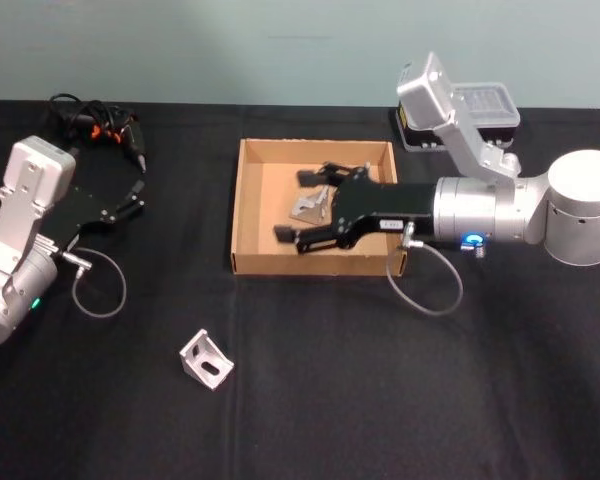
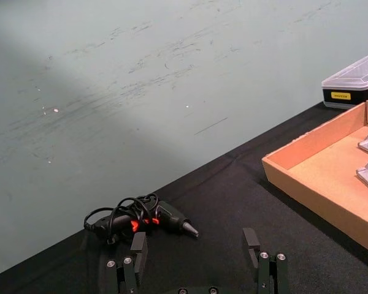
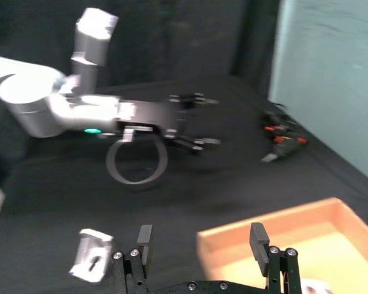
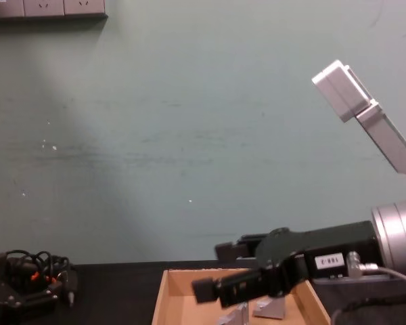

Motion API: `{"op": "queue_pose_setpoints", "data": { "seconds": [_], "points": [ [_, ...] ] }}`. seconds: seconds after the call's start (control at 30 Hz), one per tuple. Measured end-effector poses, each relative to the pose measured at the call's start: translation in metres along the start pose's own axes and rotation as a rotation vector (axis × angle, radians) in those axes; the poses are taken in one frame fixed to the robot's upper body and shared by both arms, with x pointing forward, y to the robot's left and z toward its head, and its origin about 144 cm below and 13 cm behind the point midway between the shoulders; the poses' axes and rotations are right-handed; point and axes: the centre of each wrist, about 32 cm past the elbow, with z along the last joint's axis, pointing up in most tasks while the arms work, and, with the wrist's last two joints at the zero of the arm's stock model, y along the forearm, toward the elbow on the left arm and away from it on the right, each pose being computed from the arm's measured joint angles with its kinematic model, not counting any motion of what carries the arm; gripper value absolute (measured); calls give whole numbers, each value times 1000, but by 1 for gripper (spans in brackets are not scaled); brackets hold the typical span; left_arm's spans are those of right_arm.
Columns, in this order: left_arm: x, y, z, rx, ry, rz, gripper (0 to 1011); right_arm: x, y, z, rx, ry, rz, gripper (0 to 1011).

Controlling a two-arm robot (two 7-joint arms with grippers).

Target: Use one hand to pick up the angle iron from the table and place it into the box.

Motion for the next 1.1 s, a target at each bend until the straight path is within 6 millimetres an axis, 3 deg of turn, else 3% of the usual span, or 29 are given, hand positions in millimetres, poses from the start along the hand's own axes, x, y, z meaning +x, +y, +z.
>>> {"op": "queue_pose_setpoints", "data": {
  "seconds": [0.3,0.8,1.1],
  "points": [
    [0,0,0,0,0,0,1011,-13,11,1,6,-25,149,1004],
    [0,0,0,0,0,0,1011,-37,62,6,-41,-5,324,1004],
    [0,0,0,0,0,0,1011,-48,90,-8,-125,13,340,1004]
  ]
}}
